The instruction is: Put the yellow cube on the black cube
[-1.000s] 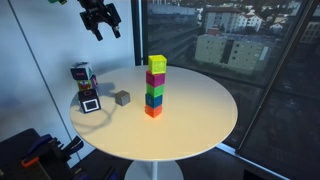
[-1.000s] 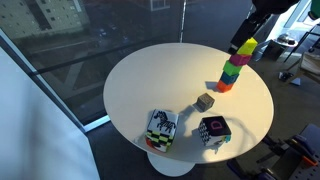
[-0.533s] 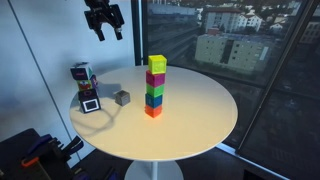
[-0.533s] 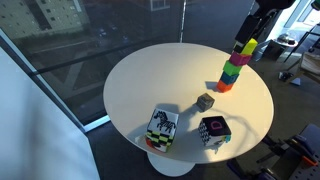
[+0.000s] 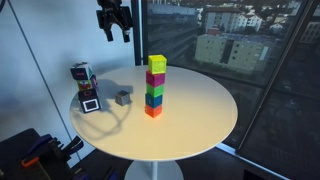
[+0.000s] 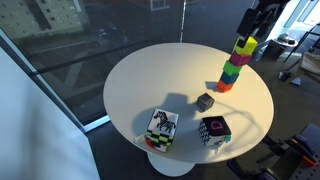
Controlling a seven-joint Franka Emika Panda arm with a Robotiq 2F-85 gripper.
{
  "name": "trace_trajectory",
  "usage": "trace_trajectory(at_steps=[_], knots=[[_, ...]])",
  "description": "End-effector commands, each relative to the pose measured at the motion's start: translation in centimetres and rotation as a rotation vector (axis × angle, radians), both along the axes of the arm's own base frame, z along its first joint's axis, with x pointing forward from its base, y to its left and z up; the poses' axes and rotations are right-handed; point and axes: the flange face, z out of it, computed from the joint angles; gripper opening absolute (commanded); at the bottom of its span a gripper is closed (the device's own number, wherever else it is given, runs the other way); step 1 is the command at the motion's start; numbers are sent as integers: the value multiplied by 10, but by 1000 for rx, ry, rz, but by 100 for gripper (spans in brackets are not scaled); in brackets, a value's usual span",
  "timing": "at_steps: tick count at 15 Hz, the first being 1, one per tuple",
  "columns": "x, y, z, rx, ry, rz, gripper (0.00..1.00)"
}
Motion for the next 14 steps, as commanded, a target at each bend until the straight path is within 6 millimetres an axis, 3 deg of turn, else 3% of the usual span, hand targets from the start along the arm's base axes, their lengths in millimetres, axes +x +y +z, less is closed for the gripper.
trace_trajectory(at_steps=[1,14], knots=[[16,-15,3,37,17,-85,100],[43,-62,-7,44,-53,-331,100]])
